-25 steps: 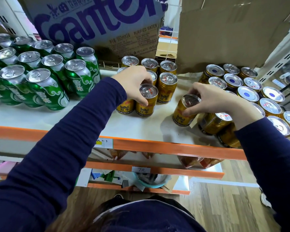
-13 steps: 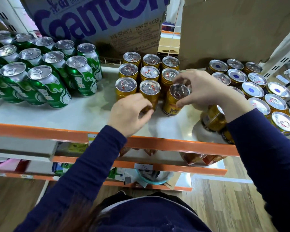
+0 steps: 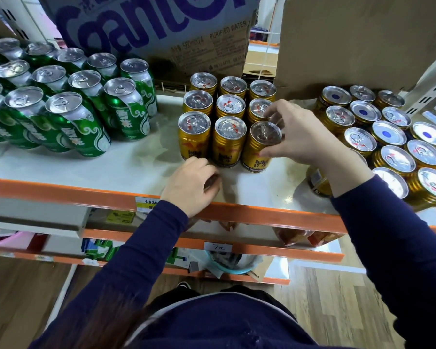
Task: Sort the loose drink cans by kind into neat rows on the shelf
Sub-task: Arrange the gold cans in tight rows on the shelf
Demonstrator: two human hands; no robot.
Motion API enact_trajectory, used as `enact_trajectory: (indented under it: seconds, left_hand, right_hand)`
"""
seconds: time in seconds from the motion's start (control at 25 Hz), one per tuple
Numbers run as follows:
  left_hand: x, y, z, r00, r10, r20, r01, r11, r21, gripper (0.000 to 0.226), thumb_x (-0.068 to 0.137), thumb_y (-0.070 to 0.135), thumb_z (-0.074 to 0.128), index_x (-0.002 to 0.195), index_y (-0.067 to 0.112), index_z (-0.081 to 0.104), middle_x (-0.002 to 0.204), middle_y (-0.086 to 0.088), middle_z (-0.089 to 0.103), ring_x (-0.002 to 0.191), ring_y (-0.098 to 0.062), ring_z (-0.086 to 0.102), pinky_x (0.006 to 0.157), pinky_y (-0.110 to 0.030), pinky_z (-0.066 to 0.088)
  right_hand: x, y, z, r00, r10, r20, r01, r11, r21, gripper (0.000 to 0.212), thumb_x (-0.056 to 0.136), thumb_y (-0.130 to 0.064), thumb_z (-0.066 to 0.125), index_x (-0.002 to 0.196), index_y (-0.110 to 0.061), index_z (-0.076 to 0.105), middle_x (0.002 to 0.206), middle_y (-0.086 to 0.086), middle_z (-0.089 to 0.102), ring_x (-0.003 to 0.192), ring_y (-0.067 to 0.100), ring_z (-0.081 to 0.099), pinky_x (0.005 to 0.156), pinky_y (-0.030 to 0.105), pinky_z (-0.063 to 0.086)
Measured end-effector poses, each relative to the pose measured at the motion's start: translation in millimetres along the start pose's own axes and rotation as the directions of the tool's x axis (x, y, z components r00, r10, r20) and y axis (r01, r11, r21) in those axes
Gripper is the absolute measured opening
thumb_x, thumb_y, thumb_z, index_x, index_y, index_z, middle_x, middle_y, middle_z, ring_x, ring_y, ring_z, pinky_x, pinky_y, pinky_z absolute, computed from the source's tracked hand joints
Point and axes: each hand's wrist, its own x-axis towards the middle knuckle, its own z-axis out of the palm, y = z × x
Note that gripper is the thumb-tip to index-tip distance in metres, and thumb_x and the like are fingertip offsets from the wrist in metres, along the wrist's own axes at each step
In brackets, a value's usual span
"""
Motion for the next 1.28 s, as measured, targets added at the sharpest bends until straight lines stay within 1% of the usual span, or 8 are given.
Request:
enact_trajectory:
  seconds: [0.12, 0.24, 0.48, 0.64, 0.8, 0.88, 1.0, 1.28]
  left_hand:
    - [1, 4, -2, 1.0, 0.002, 0.009, -0.002, 1.0, -0.014, 0.008, 0.084, 0.01, 0.066, 0.089, 0.005, 0.07, 0.084, -0.009, 0.063, 0.081, -0.03, 0.057, 0.069, -0.042, 0.05]
    - [11, 23, 0, 0.999, 0.039, 0.015, -0.037, 0.994, -0.102, 0.009, 0.086, 0.012, 0.065, 0.092, 0.008, 0.07, 0.087, -0.006, 0.065, 0.082, -0.026, 0.062, 0.068, -0.041, 0.052]
    - [61, 91, 20, 0.985, 0.17, 0.004, -0.161, 0.942, -0.296, 0.014, 0.087, 0.012, 0.064, 0.099, 0.007, 0.07, 0.087, -0.004, 0.066, 0.078, -0.016, 0.061, 0.068, -0.036, 0.053]
    - [94, 129, 41, 0.973, 0.171, 0.154, -0.102, 0.919, -0.381, 0.042, 0.084, 0.03, 0.07, 0.12, 0.01, 0.061, 0.106, -0.005, 0.064, 0.095, -0.017, 0.059, 0.085, -0.035, 0.051]
    - [119, 151, 60, 0.95, 0.119, 0.29, -0.017, 0.943, -0.333, 0.076, 0.071, 0.05, 0.078, 0.131, 0.013, 0.051, 0.127, -0.005, 0.056, 0.117, -0.018, 0.051, 0.097, -0.022, 0.036]
    - [124, 155, 63, 0.949, 0.077, 0.307, 0.018, 0.955, -0.296, 0.073, 0.068, 0.052, 0.079, 0.126, 0.015, 0.054, 0.121, -0.004, 0.057, 0.11, -0.018, 0.052, 0.092, -0.023, 0.038]
    - [117, 147, 51, 0.963, 0.054, 0.264, 0.017, 0.965, -0.261, 0.065, 0.065, 0.055, 0.079, 0.115, 0.016, 0.06, 0.108, -0.002, 0.061, 0.096, -0.014, 0.054, 0.081, -0.022, 0.041]
    - [74, 104, -17, 0.977, -0.069, 0.2, 0.087, 0.993, -0.082, 0.062, 0.057, 0.065, 0.076, 0.095, 0.017, 0.068, 0.089, 0.003, 0.068, 0.081, -0.011, 0.06, 0.072, -0.029, 0.05]
  right_hand:
    - [-13, 4, -2, 0.999, -0.022, -0.046, 0.027, 0.994, 0.102, 0.07, 0.067, -0.034, 0.085, 0.126, -0.018, 0.05, 0.116, 0.002, 0.054, 0.105, 0.019, 0.054, 0.09, 0.038, 0.049]
    - [-37, 23, -16, 0.965, 0.003, -0.264, 0.041, 0.986, 0.162, 0.041, 0.078, -0.029, 0.078, 0.114, -0.016, 0.064, 0.106, -0.001, 0.059, 0.094, 0.016, 0.058, 0.086, 0.034, 0.05]
    - [-118, 82, -45, 0.894, 0.159, -0.419, -0.148, 0.987, 0.058, 0.029, 0.08, -0.021, 0.075, 0.106, -0.014, 0.068, 0.093, -0.005, 0.059, 0.084, 0.013, 0.054, 0.075, 0.033, 0.047]
    - [-156, 109, -49, 0.932, 0.165, -0.322, -0.188, 0.981, -0.041, 0.035, 0.072, -0.027, 0.081, 0.101, -0.013, 0.069, 0.087, 0.001, 0.062, 0.08, 0.01, 0.047, 0.068, 0.022, 0.029]
    - [-164, 118, -48, 0.969, 0.187, -0.159, -0.196, 0.98, -0.042, 0.064, 0.063, -0.038, 0.085, 0.118, -0.013, 0.063, 0.111, 0.004, 0.059, 0.105, 0.022, 0.054, 0.088, 0.029, 0.04]
    - [-161, 119, -46, 0.966, 0.197, -0.166, -0.211, 0.975, -0.075, 0.071, 0.065, -0.041, 0.084, 0.126, -0.015, 0.058, 0.118, 0.005, 0.054, 0.108, 0.021, 0.052, 0.088, 0.029, 0.04]
    - [-154, 115, -43, 0.971, 0.183, -0.156, -0.201, 0.974, -0.105, 0.074, 0.066, -0.038, 0.083, 0.13, -0.016, 0.055, 0.118, 0.003, 0.051, 0.105, 0.017, 0.049, 0.08, 0.016, 0.029]
    - [-106, 78, -42, 0.992, -0.08, 0.096, 0.075, 0.996, 0.051, 0.063, 0.062, -0.019, 0.082, 0.121, -0.027, 0.061, 0.11, -0.004, 0.047, 0.098, 0.008, 0.048, 0.086, 0.018, 0.038]
